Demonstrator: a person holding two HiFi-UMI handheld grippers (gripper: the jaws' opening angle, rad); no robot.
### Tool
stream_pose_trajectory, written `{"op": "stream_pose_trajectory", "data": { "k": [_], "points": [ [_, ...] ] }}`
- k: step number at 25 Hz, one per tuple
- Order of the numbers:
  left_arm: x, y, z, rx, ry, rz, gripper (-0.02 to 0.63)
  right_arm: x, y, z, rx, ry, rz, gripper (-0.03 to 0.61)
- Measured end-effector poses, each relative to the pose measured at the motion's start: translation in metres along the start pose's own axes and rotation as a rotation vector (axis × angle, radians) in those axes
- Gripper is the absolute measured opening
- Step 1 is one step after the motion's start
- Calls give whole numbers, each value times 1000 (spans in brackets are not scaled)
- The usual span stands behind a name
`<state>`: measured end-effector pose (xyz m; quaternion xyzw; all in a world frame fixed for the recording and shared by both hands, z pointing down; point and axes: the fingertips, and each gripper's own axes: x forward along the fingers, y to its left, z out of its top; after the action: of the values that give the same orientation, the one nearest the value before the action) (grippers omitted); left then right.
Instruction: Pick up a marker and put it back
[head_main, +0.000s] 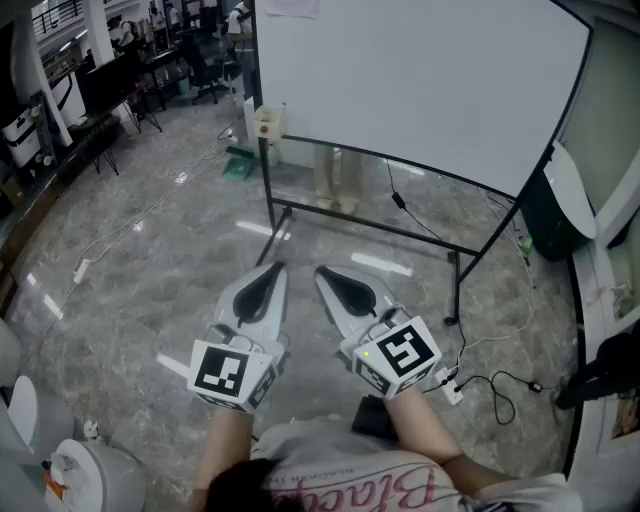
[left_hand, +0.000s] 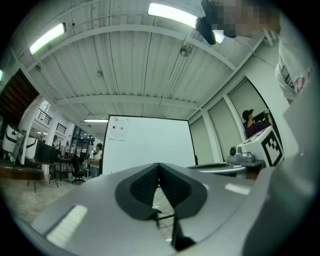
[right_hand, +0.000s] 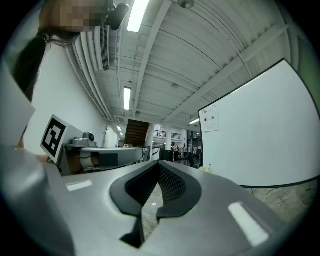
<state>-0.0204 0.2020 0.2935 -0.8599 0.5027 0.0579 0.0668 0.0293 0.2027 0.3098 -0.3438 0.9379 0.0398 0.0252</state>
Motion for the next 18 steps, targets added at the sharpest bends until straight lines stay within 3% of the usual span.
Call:
{"op": "stream_pose_trajectory", "data": {
  "k": [8,18],
  "points": [
    [6,-10,-3,-10,2,-18,-2,-4,-3,-2,7,12,-24,0],
    [14,-12,-11,-34,8,42,-2,-15,-19,-12,30,15,-8,2]
  ]
}}
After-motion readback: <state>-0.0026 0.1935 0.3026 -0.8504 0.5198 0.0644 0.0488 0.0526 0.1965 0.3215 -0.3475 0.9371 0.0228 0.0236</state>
